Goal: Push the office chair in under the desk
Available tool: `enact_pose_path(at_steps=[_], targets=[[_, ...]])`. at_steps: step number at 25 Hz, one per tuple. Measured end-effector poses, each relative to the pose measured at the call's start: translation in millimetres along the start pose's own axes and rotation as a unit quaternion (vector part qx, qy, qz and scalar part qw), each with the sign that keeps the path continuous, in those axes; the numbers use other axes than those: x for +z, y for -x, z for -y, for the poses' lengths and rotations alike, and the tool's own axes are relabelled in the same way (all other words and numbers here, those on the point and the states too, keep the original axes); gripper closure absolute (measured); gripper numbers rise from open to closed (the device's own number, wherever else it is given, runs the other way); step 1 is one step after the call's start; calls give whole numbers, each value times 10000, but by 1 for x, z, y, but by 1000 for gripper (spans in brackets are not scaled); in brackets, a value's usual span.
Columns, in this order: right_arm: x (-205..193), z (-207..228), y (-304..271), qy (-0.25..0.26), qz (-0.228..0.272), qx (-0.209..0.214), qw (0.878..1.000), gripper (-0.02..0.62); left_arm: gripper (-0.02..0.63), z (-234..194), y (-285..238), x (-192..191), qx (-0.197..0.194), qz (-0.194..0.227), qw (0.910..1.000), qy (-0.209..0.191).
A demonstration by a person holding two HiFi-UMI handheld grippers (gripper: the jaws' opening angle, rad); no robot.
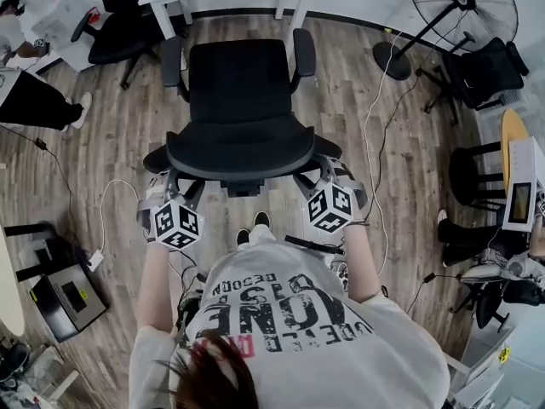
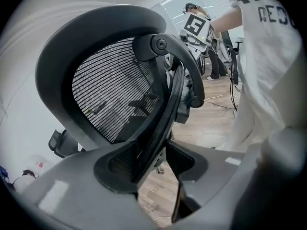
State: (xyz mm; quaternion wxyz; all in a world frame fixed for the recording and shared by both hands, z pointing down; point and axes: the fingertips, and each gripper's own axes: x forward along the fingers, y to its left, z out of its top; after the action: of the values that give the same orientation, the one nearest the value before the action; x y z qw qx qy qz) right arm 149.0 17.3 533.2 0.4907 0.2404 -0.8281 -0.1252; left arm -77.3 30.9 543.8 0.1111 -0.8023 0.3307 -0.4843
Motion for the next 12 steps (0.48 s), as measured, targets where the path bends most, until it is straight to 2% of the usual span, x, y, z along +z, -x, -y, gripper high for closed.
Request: enact_pose_path(at_steps=[12], targets=[[35,22,-37,100,0,-269,9996,399,403,-51,-17,-28,26,88,9999,-91]])
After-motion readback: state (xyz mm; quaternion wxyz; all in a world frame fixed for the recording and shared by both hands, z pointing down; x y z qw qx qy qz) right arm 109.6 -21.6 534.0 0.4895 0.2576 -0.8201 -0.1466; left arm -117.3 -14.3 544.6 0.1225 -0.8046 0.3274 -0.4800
